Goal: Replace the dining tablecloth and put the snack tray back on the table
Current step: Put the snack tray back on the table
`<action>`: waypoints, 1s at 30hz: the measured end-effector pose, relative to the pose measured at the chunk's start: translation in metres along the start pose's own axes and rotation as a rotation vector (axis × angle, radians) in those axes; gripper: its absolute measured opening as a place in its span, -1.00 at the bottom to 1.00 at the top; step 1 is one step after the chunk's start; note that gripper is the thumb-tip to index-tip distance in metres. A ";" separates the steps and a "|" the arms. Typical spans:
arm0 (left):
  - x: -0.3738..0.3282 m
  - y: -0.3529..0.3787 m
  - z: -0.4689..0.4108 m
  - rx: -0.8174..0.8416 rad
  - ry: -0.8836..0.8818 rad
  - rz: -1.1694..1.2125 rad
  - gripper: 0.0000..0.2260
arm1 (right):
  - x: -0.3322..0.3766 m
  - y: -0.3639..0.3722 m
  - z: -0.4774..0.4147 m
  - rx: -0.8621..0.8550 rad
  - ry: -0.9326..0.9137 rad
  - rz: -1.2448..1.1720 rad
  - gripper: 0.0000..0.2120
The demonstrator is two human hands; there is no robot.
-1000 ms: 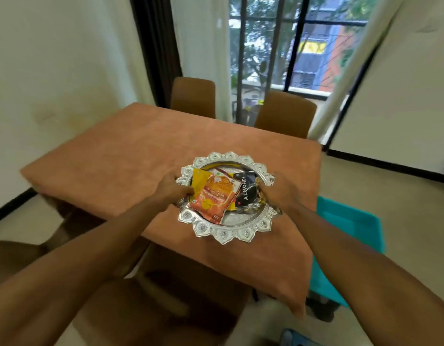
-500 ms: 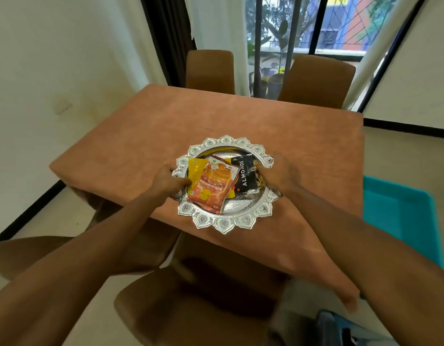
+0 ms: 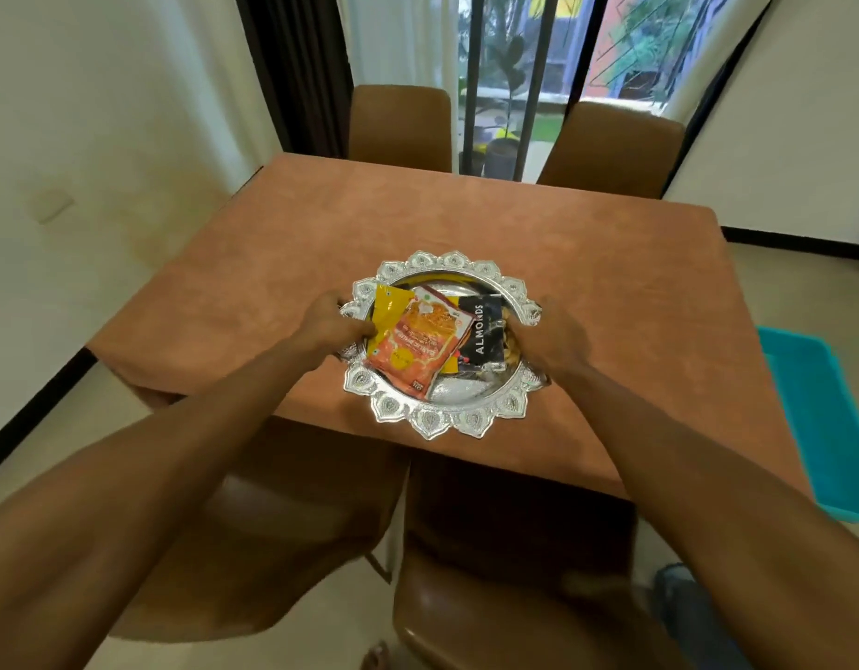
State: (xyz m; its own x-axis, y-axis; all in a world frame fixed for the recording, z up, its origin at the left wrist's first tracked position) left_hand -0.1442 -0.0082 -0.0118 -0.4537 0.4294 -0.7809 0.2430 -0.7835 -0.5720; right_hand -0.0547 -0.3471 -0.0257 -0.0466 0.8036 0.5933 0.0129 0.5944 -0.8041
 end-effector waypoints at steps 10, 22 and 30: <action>-0.033 -0.014 -0.057 0.077 0.073 -0.019 -0.59 | 0.024 -0.011 -0.029 -0.076 0.084 0.010 -0.45; -0.069 0.018 -0.165 0.071 0.071 0.022 -0.59 | 0.020 0.001 -0.141 -0.084 0.091 0.043 -0.45; -0.090 0.045 -0.254 0.130 0.099 0.025 -0.63 | 0.010 0.018 -0.206 -0.180 0.174 0.032 -0.41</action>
State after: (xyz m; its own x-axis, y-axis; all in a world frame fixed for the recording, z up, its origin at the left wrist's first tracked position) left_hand 0.1256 0.0321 -0.0306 -0.3606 0.4459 -0.8192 0.1376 -0.8433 -0.5196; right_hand 0.1504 -0.3219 -0.0262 0.1291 0.8058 0.5780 0.1901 0.5519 -0.8119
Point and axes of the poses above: each hand's wrist, its own z-axis away from the middle knuckle, its own y-axis out of the palm, x = y × z, the point moved 7 cm from there along -z, towards the middle knuckle, and after that the axes turned 1 degree about -z, right-handed, at the moved point
